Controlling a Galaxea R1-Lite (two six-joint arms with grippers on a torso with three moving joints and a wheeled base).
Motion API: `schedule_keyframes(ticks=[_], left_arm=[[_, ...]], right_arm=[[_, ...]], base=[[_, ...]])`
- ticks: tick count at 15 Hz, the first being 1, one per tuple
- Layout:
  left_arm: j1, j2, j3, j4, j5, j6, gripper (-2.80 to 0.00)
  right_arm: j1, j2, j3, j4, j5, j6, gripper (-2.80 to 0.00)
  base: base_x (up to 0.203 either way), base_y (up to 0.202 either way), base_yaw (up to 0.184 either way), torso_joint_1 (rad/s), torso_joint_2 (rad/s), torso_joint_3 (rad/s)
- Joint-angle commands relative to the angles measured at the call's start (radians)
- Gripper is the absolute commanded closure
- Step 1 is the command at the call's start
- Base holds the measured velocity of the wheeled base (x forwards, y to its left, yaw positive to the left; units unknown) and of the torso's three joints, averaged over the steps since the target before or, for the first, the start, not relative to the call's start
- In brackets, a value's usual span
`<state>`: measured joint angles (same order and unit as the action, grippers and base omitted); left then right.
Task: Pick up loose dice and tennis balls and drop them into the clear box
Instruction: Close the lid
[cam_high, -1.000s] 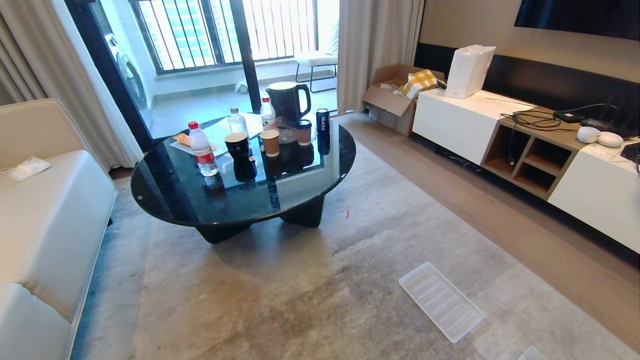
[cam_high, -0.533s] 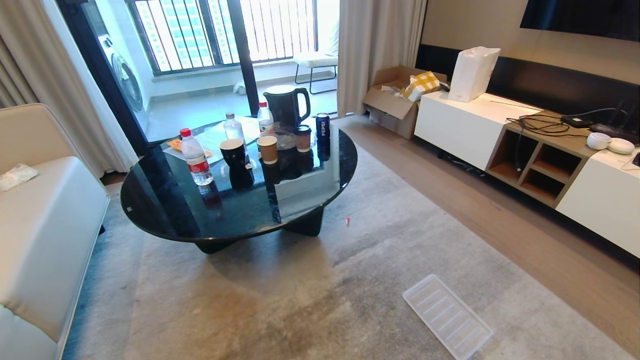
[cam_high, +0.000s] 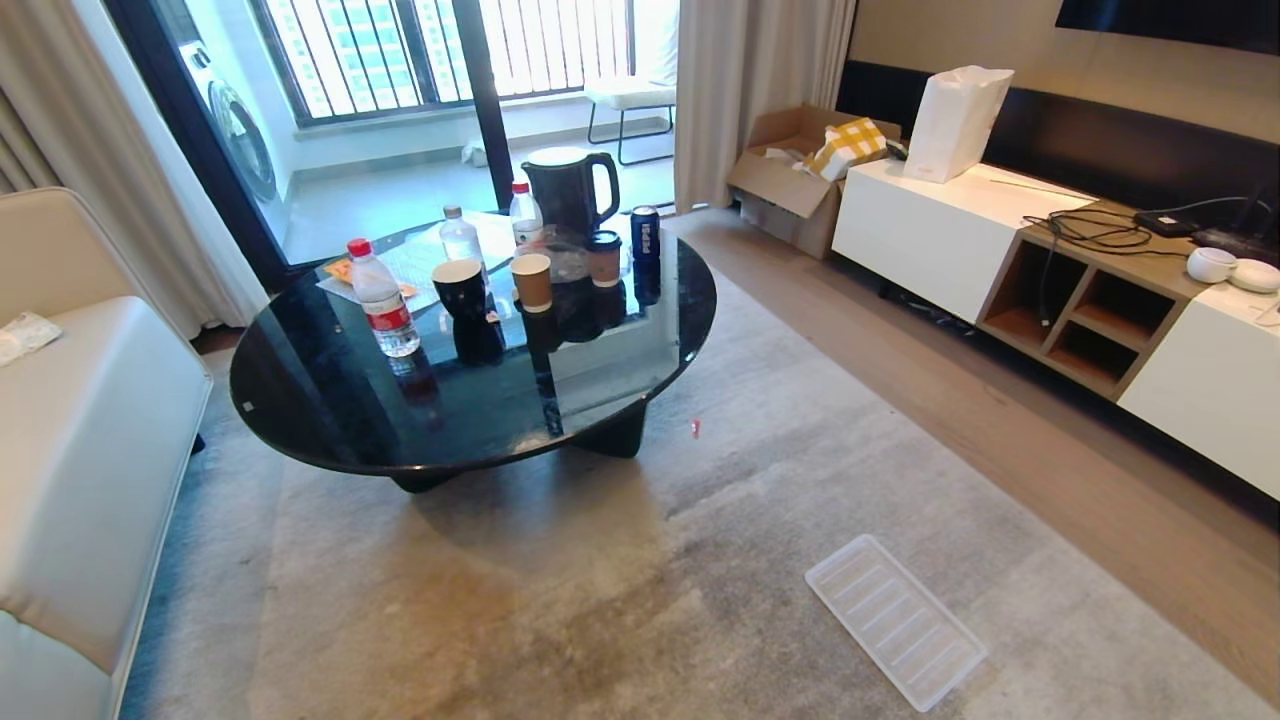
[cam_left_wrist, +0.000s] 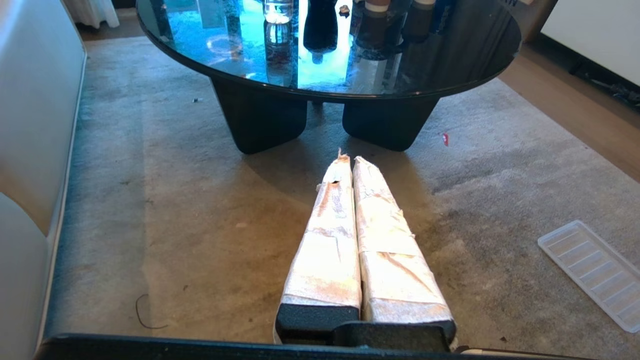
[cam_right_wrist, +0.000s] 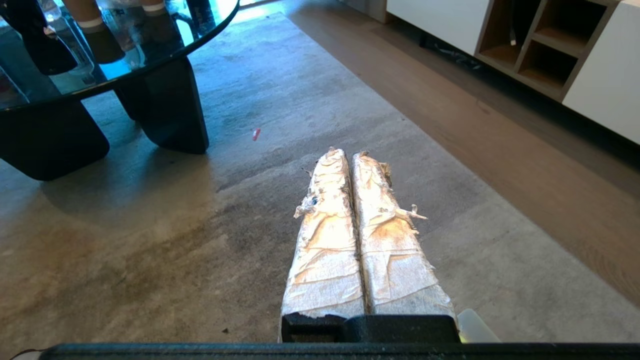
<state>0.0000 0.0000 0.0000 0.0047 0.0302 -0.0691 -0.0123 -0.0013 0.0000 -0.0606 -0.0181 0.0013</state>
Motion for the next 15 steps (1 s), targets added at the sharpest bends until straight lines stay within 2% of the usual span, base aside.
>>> schedule_keyframes(ticks=[1,15], left_arm=[[0.000,0.000,0.000,0.000,0.000,-0.001,0.00],[0.000,0.000,0.000,0.000,0.002,-0.004,0.00]], right_arm=[[0.000,0.000,0.025,-0.001,0.000,0.000,0.00],[0.000,0.000,0.025,-0.001,0.000,0.000,0.00]], base=[[0.000,0.000,0.000,0.002,0.00,-0.201],[0.000,0.000,0.000,0.001,0.00,-0.199]])
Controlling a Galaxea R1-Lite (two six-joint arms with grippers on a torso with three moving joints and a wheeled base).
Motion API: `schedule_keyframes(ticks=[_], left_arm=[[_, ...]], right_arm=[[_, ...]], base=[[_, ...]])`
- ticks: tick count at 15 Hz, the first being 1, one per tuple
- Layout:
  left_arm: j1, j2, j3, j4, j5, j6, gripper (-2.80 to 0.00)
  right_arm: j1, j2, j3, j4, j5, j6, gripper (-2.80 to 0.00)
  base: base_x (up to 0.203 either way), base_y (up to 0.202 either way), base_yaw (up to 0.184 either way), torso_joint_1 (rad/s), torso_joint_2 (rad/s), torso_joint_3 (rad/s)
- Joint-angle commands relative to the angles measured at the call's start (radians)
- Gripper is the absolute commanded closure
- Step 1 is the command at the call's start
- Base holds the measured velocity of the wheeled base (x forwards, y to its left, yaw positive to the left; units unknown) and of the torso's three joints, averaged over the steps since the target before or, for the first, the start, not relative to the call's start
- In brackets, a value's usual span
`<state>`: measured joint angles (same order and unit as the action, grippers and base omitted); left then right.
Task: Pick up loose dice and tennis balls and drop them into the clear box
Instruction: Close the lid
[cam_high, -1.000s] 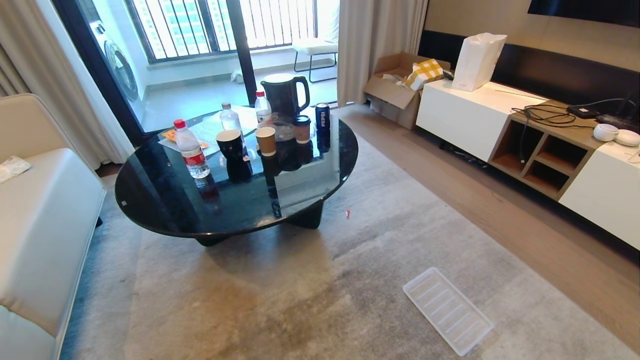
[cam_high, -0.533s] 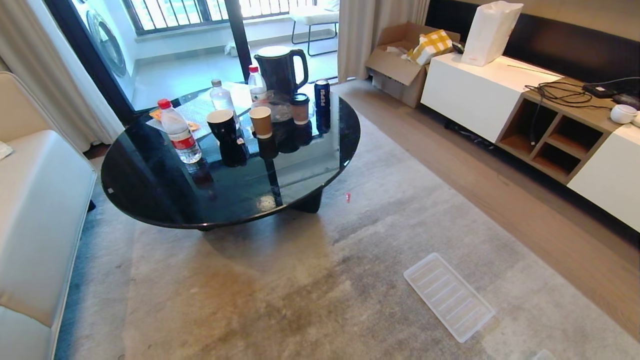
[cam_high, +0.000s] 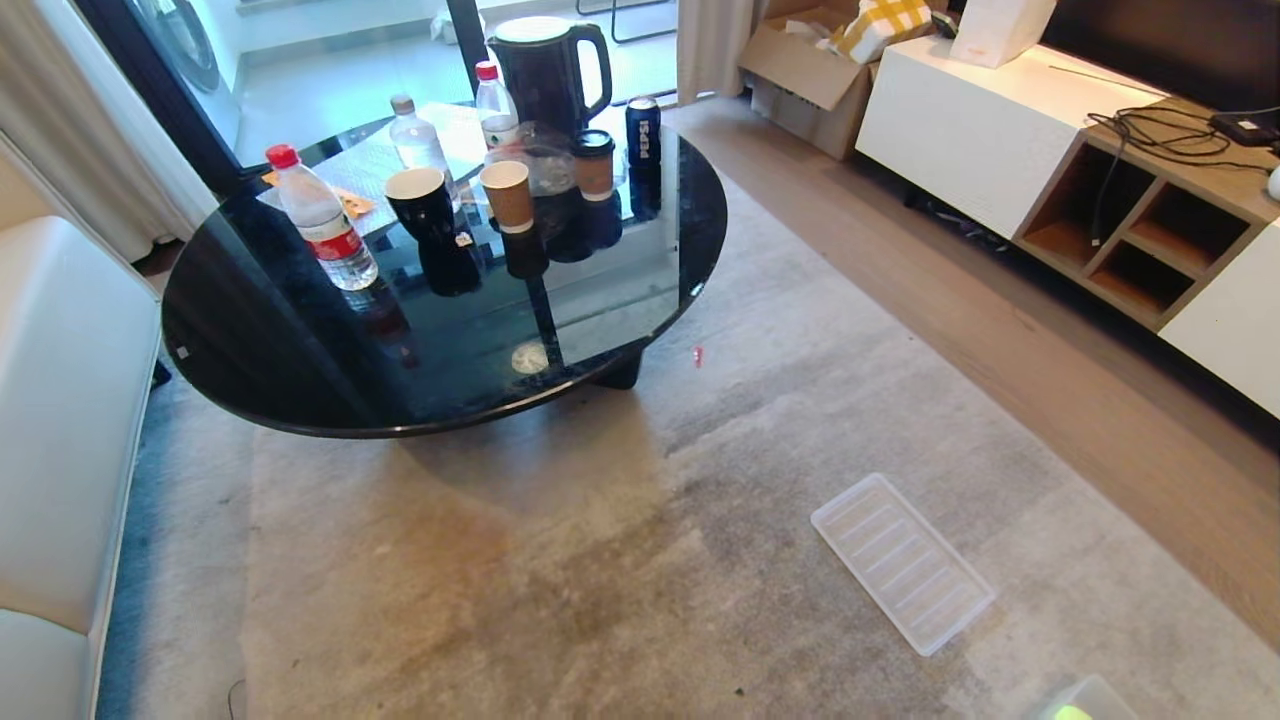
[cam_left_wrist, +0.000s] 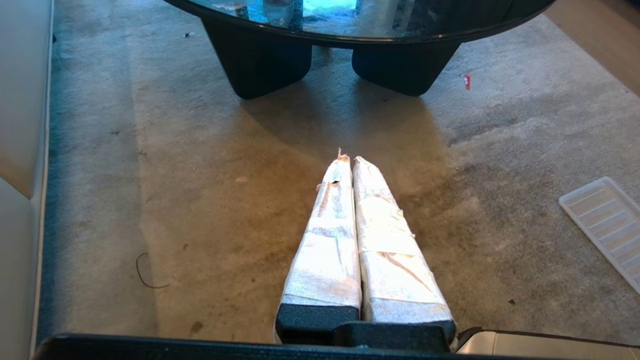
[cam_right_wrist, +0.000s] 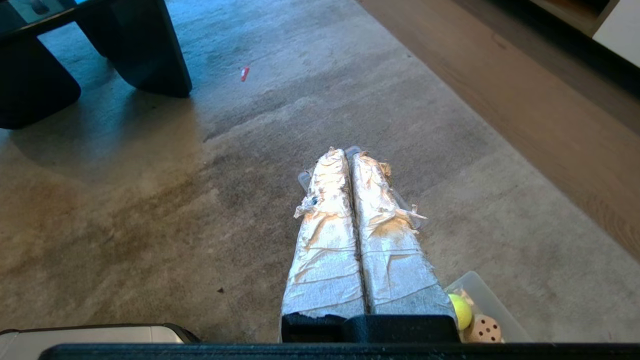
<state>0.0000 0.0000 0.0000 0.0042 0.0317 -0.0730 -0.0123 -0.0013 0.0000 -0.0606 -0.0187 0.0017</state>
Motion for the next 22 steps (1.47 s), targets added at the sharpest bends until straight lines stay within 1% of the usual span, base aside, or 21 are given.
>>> schedule_keyframes(ticks=[1,22], left_arm=[[0.000,0.000,0.000,0.000,0.001,-0.001,0.00],[0.000,0.000,0.000,0.000,0.002,-0.003,0.00]], right_arm=[[0.000,0.000,0.025,-0.001,0.000,0.000,0.00],[0.000,0.000,0.025,-0.001,0.000,0.000,0.00]], base=[[0.000,0.000,0.000,0.001,0.00,-0.205],[0.000,0.000,0.000,0.003,0.00,-0.197]])
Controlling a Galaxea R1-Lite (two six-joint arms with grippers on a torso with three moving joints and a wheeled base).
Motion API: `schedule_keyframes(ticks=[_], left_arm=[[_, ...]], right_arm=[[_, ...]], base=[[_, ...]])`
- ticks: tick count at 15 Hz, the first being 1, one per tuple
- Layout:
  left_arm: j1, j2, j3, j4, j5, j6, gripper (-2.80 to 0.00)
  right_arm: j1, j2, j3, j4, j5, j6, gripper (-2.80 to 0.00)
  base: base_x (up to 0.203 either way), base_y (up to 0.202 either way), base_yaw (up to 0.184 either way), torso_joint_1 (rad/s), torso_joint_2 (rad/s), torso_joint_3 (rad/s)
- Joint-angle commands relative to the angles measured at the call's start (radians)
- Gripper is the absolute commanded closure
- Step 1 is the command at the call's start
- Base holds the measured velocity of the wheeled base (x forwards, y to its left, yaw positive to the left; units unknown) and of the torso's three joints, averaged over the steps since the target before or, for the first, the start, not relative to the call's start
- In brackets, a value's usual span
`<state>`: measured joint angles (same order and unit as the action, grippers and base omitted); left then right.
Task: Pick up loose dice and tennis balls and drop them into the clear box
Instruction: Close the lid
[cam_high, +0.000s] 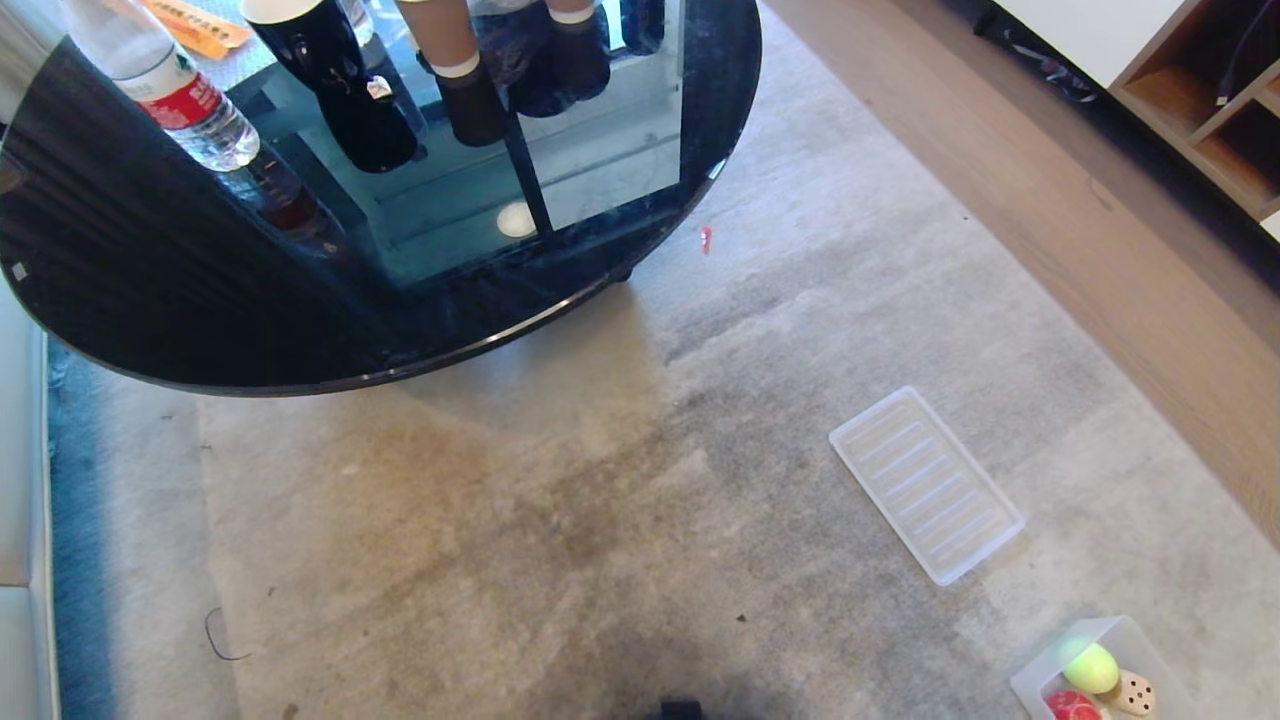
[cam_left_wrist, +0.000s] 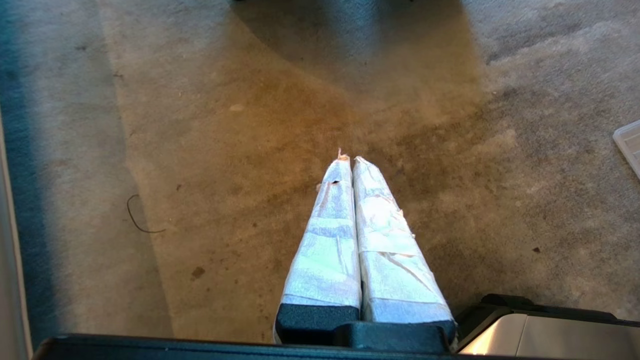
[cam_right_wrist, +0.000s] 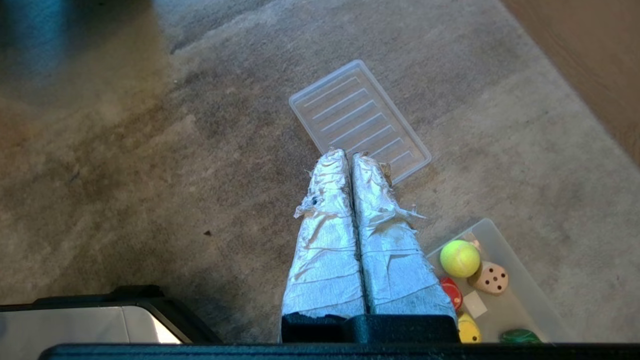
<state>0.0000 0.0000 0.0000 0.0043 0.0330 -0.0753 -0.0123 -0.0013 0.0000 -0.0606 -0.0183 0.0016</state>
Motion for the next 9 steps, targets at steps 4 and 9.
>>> schedule_keyframes(ticks=[4,9], left_arm=[[0.000,0.000,0.000,0.000,0.001,-0.001,0.00],[0.000,0.000,0.000,0.000,0.001,-0.003,0.00]], right_arm=[[0.000,0.000,0.025,-0.001,0.000,0.000,0.00],[0.000,0.000,0.025,-0.001,0.000,0.000,0.00]], base=[[0.000,0.000,0.000,0.001,0.01,-0.198],[0.000,0.000,0.000,0.003,0.01,-0.200]])
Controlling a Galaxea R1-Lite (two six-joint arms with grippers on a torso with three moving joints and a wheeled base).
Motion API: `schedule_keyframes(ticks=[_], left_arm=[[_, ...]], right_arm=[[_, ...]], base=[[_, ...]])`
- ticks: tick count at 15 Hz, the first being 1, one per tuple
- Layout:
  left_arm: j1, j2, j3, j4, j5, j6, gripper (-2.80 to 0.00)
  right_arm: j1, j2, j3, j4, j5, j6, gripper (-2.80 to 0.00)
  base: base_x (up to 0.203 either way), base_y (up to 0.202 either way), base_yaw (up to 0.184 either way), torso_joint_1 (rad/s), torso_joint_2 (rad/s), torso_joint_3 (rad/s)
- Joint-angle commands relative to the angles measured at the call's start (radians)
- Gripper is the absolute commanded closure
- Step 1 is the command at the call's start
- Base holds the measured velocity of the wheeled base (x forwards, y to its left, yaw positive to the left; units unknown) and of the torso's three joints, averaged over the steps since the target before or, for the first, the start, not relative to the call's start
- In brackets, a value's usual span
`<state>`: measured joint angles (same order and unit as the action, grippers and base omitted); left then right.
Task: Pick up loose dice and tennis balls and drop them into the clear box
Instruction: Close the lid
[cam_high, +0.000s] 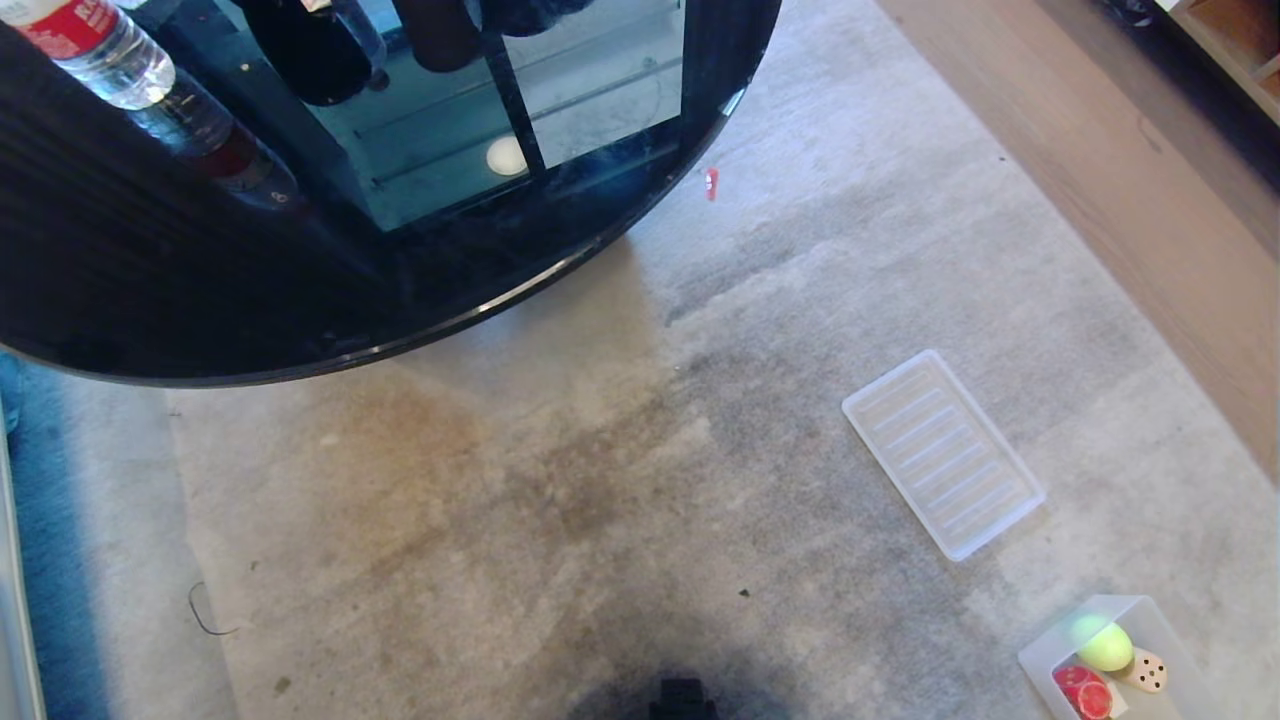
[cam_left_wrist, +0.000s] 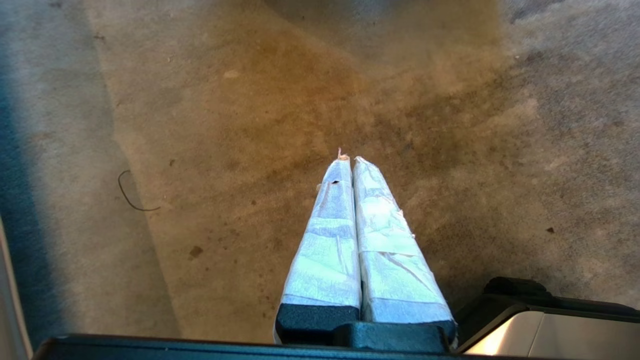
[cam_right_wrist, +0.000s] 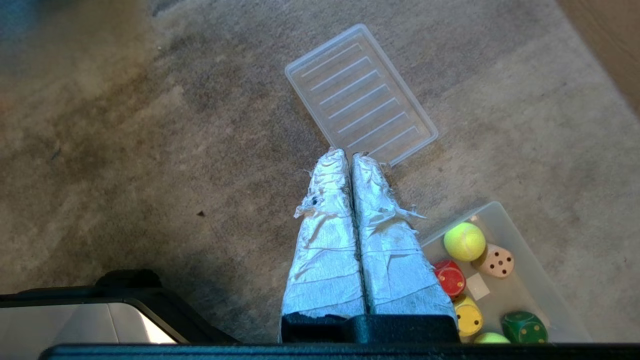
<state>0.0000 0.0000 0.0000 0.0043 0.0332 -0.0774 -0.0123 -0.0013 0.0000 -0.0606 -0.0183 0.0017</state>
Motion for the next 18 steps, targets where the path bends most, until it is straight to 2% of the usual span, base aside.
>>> schedule_keyframes(ticks=[1,18], left_arm=[[0.000,0.000,0.000,0.000,0.001,-0.001,0.00],[0.000,0.000,0.000,0.000,0.001,0.001,0.00]], right_arm=[[0.000,0.000,0.025,-0.001,0.000,0.000,0.00],[0.000,0.000,0.025,-0.001,0.000,0.000,0.00]], base=[[0.000,0.000,0.000,0.003,0.00,-0.180],[0.000,0.000,0.000,0.003,0.00,-0.197]])
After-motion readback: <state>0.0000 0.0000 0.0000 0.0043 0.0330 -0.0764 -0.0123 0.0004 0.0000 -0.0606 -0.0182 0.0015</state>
